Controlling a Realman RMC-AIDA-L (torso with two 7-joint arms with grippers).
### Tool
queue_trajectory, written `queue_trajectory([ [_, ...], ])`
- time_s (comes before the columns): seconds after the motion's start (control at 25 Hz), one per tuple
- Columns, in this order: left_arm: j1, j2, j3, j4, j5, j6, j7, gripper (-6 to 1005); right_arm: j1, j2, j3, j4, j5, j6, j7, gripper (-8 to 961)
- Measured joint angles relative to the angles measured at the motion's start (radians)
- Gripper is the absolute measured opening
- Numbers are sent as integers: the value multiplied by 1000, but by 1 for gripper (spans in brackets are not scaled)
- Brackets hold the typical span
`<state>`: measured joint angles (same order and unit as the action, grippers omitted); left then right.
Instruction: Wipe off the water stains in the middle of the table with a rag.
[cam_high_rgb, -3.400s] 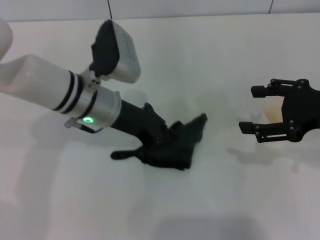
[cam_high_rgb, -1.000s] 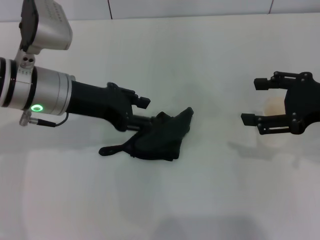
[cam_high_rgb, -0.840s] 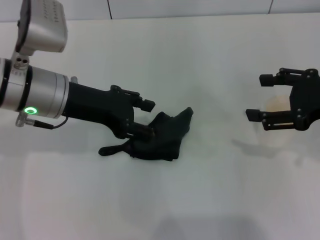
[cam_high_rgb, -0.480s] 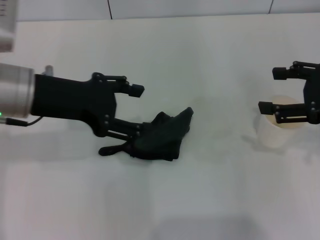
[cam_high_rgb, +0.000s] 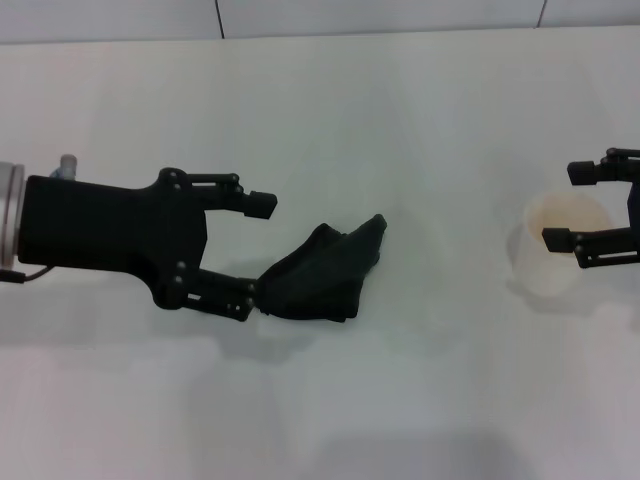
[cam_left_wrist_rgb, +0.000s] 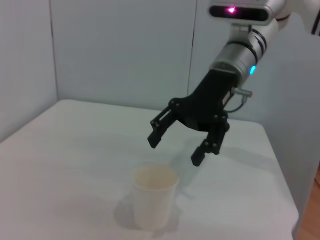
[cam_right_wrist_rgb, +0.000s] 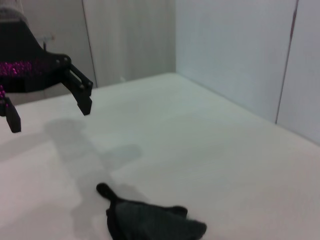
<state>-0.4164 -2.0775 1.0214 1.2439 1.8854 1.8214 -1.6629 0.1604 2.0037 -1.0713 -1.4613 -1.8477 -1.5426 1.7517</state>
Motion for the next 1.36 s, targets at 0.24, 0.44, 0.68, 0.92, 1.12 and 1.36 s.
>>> queue_trajectory([
  [0.24,-6,0,3,-40,3,-1,6,874,23,0,9,9,-52,-39,11,857],
  [0.44,-6,-2,6,-43,2,0,1,874,25,-2,31,3,-66,-75,12,857],
  [0.68,-1,-3,11,-50,-1,-4,-1,874,24,0,35,-1,-67,-85,12,857],
  [0.92,-2,-3,12,-61,-2,-7,-8,874,22,2,36,-4,-68,-85,12,857],
  [1.12,-2,-4,13,-68,-2,-8,-16,874,22,3,36,-6,-66,-86,14,857],
  [1.36,-1,-4,13,-70,-3,-9,-16,874,20,3,36,-6,-63,-87,16,857],
])
